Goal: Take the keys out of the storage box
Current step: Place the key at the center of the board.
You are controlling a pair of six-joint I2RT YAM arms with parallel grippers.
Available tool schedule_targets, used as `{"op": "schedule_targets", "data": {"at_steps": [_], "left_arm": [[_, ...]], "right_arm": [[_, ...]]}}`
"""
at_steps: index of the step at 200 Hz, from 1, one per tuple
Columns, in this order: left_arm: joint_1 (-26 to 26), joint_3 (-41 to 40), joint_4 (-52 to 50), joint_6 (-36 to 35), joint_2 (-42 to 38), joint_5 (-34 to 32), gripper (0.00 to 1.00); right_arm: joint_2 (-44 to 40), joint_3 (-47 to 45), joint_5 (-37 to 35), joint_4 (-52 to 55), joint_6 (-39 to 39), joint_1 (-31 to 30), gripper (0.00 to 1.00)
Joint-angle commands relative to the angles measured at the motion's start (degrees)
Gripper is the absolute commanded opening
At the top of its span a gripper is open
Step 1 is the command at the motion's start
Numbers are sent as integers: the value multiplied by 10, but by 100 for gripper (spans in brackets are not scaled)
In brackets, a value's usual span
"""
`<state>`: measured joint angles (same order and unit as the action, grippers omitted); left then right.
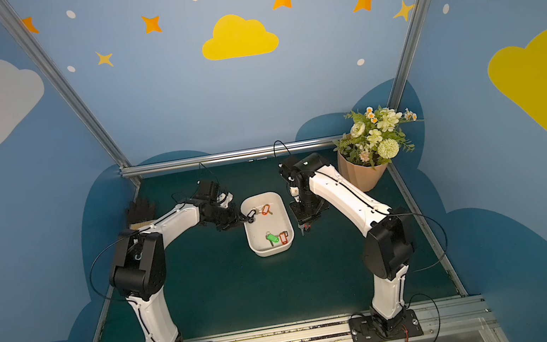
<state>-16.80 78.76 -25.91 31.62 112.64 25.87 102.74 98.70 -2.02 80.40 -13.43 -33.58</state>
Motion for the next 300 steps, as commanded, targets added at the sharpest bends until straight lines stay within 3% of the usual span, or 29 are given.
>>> {"op": "schedule_targets", "data": {"at_steps": [1, 52, 93, 179, 285, 300], "left_arm": [[1, 12, -24, -18, 17, -17, 26], [4, 15, -32, -22, 16, -36, 26], [9, 23, -31, -22, 17, -35, 26], [17, 62, -46, -29, 34, -39, 26], [22, 49, -43, -32, -4, -9, 41], [24, 48, -43, -30, -12, -1, 46]], "right_arm": [[-30, -55, 18, -23, -21, -4, 0], [-36, -184, 43, -88, -32, -4, 0], [-16, -227, 56, -126, -30, -4, 0], [55, -204, 71, -166, -23, -7, 0], [116, -161, 83, -198, -16, -8, 0], [114, -160, 82, -194, -16, -8, 10]]}}
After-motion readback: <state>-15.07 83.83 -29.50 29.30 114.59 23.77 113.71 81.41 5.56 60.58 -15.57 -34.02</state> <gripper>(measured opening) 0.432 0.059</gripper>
